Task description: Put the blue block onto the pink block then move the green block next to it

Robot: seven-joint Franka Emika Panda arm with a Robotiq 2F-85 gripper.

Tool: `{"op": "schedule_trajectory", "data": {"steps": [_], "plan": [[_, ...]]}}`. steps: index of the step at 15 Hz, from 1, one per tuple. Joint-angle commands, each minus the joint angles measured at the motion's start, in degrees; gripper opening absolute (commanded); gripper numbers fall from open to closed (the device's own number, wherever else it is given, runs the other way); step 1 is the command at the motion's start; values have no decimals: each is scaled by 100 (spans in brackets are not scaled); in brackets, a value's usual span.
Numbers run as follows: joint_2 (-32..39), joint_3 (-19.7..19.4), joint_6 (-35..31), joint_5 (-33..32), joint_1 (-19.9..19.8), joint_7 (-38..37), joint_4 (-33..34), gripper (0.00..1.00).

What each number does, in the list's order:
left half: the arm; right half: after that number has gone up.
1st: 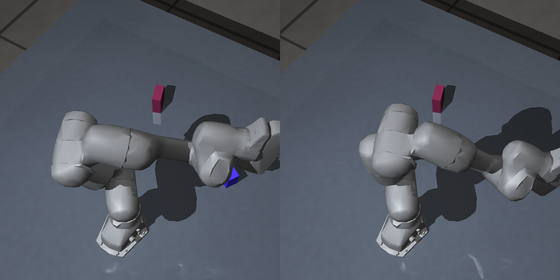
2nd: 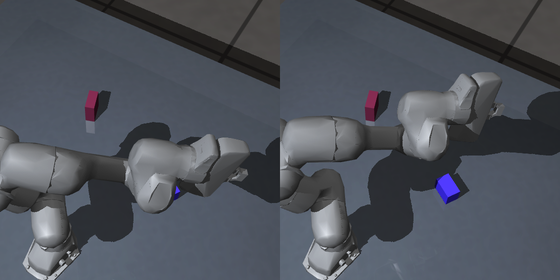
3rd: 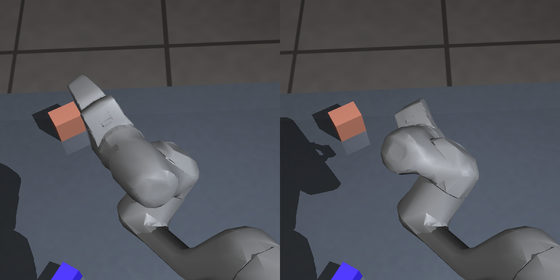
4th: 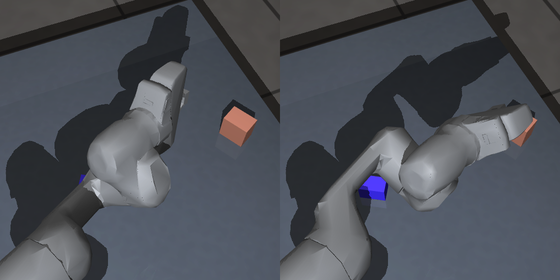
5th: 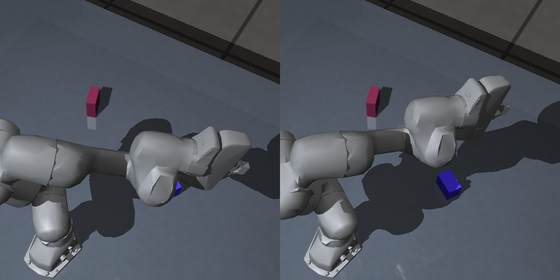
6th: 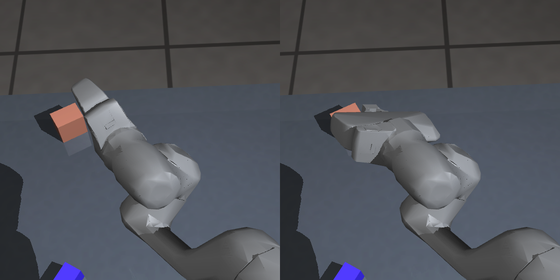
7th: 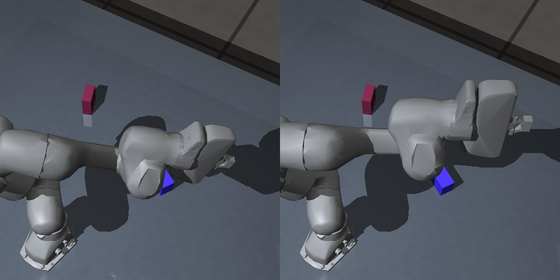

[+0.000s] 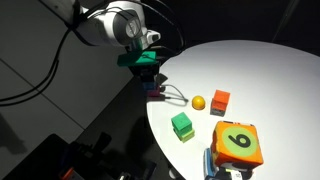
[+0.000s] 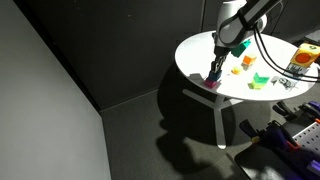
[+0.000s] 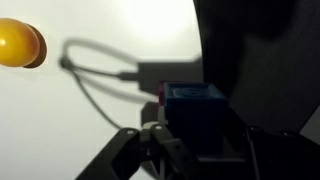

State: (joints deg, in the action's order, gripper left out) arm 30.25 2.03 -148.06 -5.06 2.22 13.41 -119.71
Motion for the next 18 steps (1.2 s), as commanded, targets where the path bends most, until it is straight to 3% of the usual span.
{"op": "schedule_trajectory", "data": {"steps": [1, 16, 17, 18], "plan": [[19, 59, 79, -32, -81, -33, 102, 31], [498, 44, 163, -61, -73, -41, 591, 31], [493, 61, 168, -45, -86, -25, 579, 81], [464, 72, 173, -41, -93, -10, 569, 82]]}}
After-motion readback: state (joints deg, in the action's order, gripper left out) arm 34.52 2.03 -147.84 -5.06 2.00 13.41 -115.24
